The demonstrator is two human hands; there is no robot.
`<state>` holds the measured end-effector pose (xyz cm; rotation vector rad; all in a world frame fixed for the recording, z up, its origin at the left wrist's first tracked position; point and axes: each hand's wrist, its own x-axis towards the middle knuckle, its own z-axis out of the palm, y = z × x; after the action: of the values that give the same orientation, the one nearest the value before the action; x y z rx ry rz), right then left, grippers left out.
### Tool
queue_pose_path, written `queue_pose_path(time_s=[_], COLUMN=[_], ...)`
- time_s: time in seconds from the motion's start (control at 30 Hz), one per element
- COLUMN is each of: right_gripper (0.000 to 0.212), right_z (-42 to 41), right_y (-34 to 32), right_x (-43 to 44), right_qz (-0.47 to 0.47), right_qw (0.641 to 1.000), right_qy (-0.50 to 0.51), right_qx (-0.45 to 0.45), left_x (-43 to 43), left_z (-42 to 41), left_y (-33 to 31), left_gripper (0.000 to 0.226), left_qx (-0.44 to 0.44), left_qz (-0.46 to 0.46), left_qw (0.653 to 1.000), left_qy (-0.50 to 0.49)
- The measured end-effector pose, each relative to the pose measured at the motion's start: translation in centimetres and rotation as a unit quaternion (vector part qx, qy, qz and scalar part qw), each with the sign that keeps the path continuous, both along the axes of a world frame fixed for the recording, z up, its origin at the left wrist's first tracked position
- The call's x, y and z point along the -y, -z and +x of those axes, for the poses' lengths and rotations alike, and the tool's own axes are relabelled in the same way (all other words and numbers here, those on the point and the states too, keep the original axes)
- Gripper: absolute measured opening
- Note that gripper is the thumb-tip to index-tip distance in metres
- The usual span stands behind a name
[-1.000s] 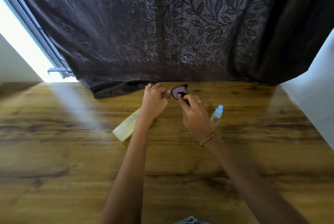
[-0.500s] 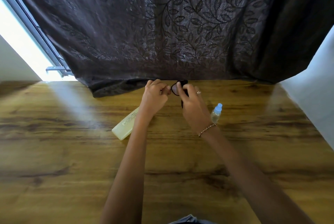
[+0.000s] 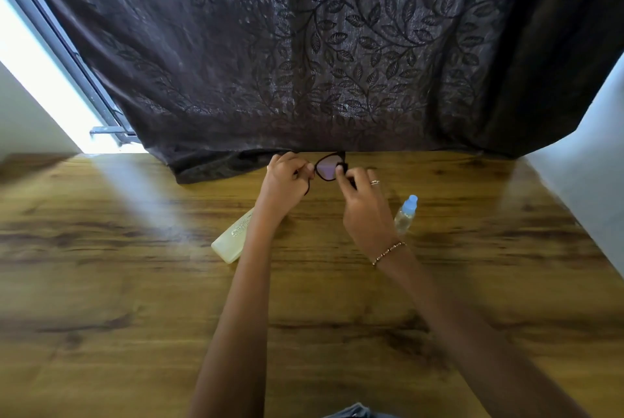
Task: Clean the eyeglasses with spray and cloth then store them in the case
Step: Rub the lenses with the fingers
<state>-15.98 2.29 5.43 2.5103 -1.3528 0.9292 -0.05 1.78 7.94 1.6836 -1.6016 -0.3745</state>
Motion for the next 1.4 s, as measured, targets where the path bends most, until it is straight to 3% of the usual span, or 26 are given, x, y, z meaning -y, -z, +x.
queue_pose_path(time_s=[0.13,0.3,0.47,0.63,0.83,1.0,1.17,1.3,1.4], right_gripper=[0.059,0.055,0.054,0.051,0.056,0.05,0.043,0.055,0.049], right_z=[0.7,0.1,0.8,-0.1,0.6,0.5,1.8,1.4,0.4], right_y=[-0.4,-0.9,-0.4,-0.8,-0.3,-1.1,-0.3,-0.8,-0.5], right_x=[-0.2,0.5,-0.4,0.7,0.3,1.1,-0.3,0.8,1.2], right_qz=[0.004,0.018,-0.004,-0.002,-0.022,-0.015,-0.024,0.015,0.076], right_qw=[0.998,1.0,0.998,1.0,0.999,0.999,0.998,0.999,0.986], right_qy=[-0.044,0.011,-0.05,0.024,-0.042,0.019,-0.063,-0.003,0.003], right_qx=[-0.034,0.004,-0.036,0.013,-0.014,0.041,0.003,0.03,0.147], left_x=[0.0,-0.3,-0.4,-0.3,0.0,-0.3,-0.6,-0.9,-1.1], left_z=[-0.6,0.1,-0.4,0.0,-0.4,0.4,-0.1,0.1,0.6], left_y=[0.0,-0.2,-0.5,-0.7,-0.8,-0.9,-0.5,-0.3,0.0], left_gripper=[0.021,0.022,0.02,0.022,0.02,0.021,0.018,0.021,0.024], left_qx=[0.014,0.011,0.02,0.028,0.052,0.04,0.039,0.031,0.017], left_qz=[0.0,-0.034,-0.038,-0.037,-0.025,-0.048,-0.036,-0.045,-0.03], left_qw=[1.0,0.999,0.999,0.999,0.998,0.998,0.998,0.998,0.999], left_qy=[0.028,0.017,0.032,0.023,0.04,0.013,0.018,0.018,0.004])
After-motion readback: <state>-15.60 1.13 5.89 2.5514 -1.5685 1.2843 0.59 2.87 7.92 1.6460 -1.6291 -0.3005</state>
